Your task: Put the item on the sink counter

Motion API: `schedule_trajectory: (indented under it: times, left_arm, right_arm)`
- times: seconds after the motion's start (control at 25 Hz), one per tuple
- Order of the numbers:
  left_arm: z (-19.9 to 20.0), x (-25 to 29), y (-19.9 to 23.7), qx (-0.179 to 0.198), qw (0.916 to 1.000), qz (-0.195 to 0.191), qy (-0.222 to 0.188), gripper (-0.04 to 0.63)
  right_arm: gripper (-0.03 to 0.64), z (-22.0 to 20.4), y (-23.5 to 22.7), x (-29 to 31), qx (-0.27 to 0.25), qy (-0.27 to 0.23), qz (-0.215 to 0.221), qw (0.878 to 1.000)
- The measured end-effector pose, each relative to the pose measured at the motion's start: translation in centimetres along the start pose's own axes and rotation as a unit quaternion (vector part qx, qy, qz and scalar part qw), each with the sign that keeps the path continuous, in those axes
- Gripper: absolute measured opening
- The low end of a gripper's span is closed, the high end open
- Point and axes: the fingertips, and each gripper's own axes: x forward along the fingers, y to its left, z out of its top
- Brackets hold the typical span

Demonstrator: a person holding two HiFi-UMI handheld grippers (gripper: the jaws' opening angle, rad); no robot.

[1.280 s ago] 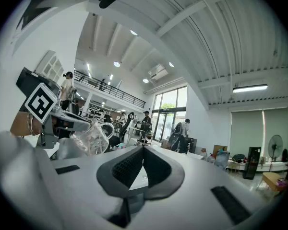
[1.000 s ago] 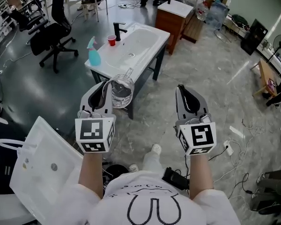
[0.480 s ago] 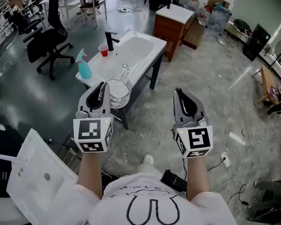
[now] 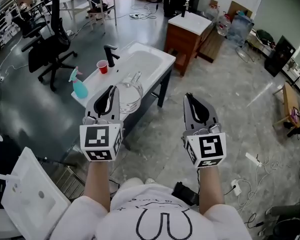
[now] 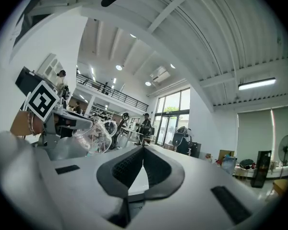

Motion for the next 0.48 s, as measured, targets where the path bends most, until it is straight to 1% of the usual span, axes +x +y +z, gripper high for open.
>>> schedule_trajectory:
  times: [0.28, 0.48]
  left_arm:
    - [-0.4, 5.7, -1.6, 0.009, 0.9999, 0.002, 0.009, 0.032]
    - [-1.3, 10.7, -1.8, 0.014, 0.9998, 0.003, 0.016, 0.032]
  right_arm:
    - [0.028, -2.7, -4.5, 3.3, 0.017, 0.004, 0.004, 1.0]
    - [0.028, -4.5, -7.5, 6.9, 0.023, 0.005, 0.004, 1.0]
